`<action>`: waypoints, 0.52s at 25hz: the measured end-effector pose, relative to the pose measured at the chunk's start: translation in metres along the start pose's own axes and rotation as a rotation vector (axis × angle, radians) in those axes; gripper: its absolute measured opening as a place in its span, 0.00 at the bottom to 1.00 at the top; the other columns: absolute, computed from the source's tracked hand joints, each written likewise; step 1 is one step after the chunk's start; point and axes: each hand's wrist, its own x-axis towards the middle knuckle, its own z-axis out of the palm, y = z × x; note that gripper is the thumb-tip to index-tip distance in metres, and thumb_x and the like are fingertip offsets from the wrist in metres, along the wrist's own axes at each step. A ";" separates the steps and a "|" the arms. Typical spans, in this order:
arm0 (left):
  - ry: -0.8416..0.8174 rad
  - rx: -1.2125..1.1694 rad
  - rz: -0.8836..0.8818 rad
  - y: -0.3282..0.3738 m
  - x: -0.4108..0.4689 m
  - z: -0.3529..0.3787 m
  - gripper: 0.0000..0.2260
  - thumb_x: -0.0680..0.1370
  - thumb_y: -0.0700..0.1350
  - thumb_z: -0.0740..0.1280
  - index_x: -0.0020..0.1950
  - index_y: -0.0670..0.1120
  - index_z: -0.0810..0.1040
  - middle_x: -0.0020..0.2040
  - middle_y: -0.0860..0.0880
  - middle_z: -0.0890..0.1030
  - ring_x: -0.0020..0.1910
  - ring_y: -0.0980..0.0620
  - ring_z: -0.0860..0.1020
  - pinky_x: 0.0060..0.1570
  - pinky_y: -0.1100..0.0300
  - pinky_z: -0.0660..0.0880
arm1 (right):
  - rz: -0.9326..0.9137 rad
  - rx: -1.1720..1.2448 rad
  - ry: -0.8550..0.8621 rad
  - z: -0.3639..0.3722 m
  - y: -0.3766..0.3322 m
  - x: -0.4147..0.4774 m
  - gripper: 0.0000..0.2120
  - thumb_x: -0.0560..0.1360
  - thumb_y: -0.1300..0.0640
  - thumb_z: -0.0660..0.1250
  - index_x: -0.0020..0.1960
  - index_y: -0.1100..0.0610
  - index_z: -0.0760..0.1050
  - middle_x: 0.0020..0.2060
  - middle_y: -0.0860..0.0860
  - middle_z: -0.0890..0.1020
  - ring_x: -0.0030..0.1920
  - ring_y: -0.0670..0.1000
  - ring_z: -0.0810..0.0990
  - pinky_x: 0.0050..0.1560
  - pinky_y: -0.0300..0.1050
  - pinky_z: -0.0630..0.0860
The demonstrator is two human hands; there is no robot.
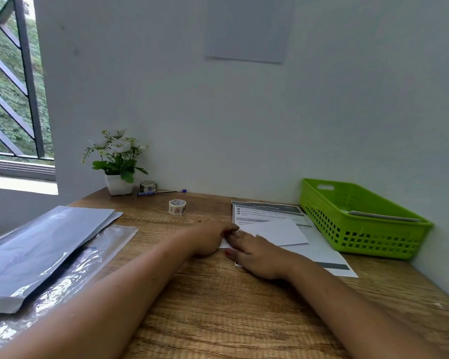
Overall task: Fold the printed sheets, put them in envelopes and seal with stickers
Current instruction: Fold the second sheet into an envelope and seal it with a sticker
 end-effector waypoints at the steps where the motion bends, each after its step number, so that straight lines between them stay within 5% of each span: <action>1: -0.036 -0.025 -0.010 0.003 0.000 0.001 0.21 0.82 0.42 0.52 0.76 0.51 0.58 0.76 0.48 0.61 0.74 0.48 0.61 0.70 0.59 0.57 | 0.019 0.002 -0.033 -0.002 0.000 0.000 0.28 0.82 0.44 0.48 0.78 0.53 0.47 0.78 0.50 0.49 0.77 0.50 0.48 0.77 0.52 0.47; 6: -0.127 0.037 -0.069 0.004 -0.001 0.001 0.21 0.84 0.45 0.46 0.77 0.54 0.50 0.78 0.49 0.50 0.77 0.48 0.49 0.74 0.51 0.46 | 0.205 0.106 -0.116 -0.017 0.011 -0.002 0.31 0.80 0.40 0.44 0.78 0.54 0.47 0.78 0.53 0.48 0.78 0.53 0.47 0.77 0.48 0.45; 13: -0.165 0.083 -0.121 0.001 0.001 0.001 0.21 0.83 0.50 0.45 0.77 0.56 0.48 0.79 0.48 0.47 0.77 0.47 0.46 0.73 0.45 0.43 | 0.478 0.049 -0.083 -0.026 0.054 -0.013 0.35 0.80 0.38 0.45 0.77 0.61 0.48 0.77 0.60 0.47 0.78 0.56 0.48 0.75 0.48 0.49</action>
